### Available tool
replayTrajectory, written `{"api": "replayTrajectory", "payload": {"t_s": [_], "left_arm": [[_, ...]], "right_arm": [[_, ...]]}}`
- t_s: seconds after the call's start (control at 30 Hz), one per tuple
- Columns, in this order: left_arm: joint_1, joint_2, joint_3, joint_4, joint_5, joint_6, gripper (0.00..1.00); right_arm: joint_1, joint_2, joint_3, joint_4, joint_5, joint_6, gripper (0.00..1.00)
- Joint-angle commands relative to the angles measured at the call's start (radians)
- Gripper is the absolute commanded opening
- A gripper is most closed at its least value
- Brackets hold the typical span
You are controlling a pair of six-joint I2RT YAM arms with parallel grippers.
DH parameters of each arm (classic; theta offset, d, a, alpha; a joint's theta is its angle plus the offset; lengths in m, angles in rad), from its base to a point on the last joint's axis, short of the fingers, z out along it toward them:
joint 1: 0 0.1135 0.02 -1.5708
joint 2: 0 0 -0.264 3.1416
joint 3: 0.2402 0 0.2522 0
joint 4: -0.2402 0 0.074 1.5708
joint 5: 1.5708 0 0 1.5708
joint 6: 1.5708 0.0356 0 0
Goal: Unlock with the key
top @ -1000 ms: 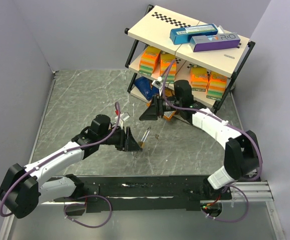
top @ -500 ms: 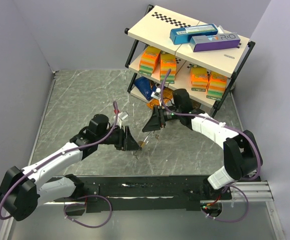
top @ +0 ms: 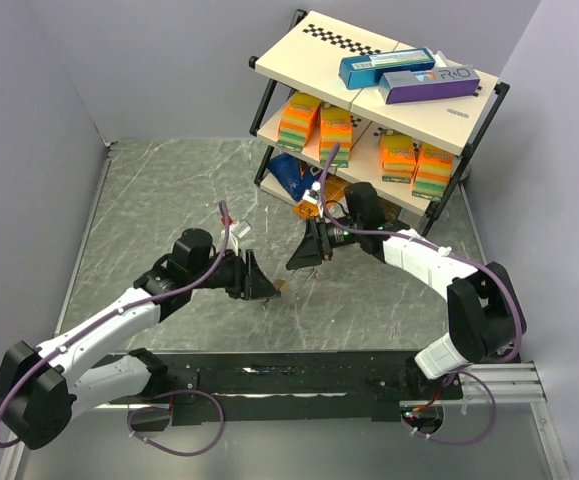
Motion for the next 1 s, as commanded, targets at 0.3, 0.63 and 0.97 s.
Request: {"api": "replayTrajectory", "payload": {"t_s": [0.3, 0.63, 0.97], "left_arm": [[0.009, -0.044, 0.036, 0.0, -0.129, 0.067, 0.01], [0.009, -0.013, 0.081, -0.06, -0.19, 0.159, 0.01], [-0.072, 0.041, 0.178, -0.17, -0.431, 0.259, 0.01]], "right_arm": [[-0.013, -0.043, -0.035, 0.032, -0.012, 0.028, 0.53], [-0.02, 0.008, 0.04, -0.086, 0.092, 0.025, 0.24], [-0.021, 0.077, 0.158, -0.264, 0.193, 0.016, 0.08]]}}
